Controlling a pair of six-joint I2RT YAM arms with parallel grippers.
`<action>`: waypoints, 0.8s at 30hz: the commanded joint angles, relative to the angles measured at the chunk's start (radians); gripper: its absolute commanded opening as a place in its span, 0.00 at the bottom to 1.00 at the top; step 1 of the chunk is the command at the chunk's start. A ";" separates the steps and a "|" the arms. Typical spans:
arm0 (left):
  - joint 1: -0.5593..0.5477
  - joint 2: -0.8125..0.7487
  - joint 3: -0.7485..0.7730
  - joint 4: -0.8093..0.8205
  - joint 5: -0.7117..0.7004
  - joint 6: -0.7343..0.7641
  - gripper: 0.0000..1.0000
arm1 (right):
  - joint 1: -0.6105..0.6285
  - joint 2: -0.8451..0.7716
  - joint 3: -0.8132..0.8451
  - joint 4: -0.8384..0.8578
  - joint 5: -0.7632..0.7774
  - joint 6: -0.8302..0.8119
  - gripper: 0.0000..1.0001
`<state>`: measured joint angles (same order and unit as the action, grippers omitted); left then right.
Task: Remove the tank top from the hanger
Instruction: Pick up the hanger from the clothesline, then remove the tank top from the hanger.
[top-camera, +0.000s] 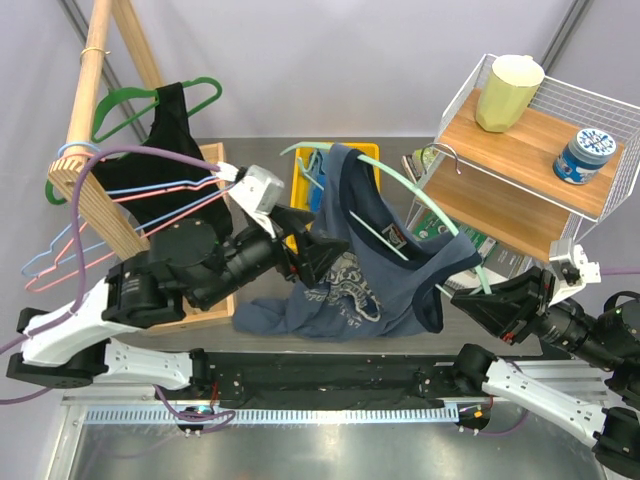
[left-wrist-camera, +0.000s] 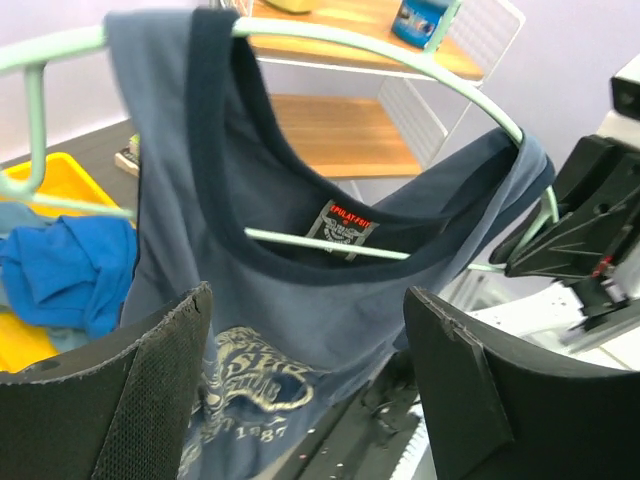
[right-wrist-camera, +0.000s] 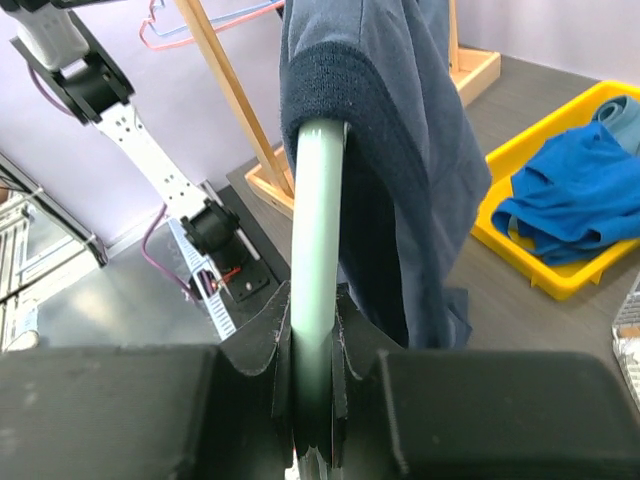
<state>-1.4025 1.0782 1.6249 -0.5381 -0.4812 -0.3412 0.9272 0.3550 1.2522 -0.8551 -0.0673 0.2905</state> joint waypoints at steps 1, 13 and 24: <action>0.000 0.044 0.070 0.017 -0.093 0.102 0.78 | -0.001 -0.011 0.016 0.084 -0.019 -0.008 0.01; 0.062 0.250 0.262 -0.029 -0.327 0.216 0.61 | -0.001 -0.022 0.019 0.047 -0.060 -0.030 0.01; 0.132 0.368 0.398 -0.169 -0.252 0.168 0.26 | -0.001 -0.071 0.010 0.007 -0.065 -0.028 0.01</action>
<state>-1.2812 1.4208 1.9793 -0.6529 -0.7536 -0.1726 0.9272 0.3065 1.2484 -0.9302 -0.1116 0.2848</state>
